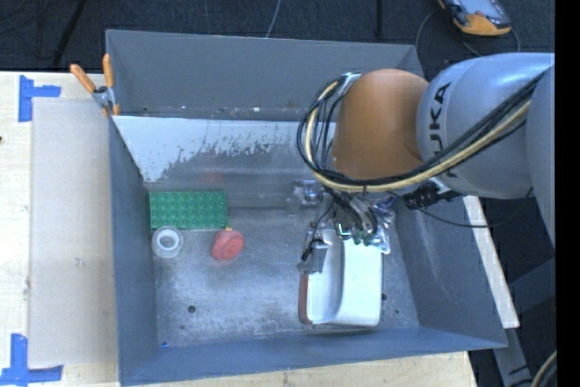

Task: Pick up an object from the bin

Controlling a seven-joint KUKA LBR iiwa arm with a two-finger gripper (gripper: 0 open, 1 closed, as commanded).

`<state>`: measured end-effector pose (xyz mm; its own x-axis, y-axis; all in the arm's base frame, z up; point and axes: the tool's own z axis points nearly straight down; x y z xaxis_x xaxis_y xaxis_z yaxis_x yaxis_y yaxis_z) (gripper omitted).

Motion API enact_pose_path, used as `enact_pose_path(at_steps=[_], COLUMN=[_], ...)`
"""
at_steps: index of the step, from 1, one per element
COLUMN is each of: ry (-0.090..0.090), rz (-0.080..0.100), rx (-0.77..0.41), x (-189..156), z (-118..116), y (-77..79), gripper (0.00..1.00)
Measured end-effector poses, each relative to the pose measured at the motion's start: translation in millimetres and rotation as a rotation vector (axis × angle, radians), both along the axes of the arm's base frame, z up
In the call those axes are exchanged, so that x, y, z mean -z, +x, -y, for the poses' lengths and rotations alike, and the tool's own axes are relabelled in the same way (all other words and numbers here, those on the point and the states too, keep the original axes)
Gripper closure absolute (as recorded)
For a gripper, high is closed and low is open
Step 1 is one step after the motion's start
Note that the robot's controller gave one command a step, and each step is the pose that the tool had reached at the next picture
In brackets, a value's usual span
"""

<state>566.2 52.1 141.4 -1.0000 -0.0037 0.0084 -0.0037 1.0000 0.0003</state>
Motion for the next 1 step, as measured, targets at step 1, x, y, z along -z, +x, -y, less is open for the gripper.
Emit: enact_pose_path(at_steps=[1], ry=[0.0], rz=[0.007], rx=[0.003], x=[-4.1], z=[0.5], y=[2.0], gripper=[1.0])
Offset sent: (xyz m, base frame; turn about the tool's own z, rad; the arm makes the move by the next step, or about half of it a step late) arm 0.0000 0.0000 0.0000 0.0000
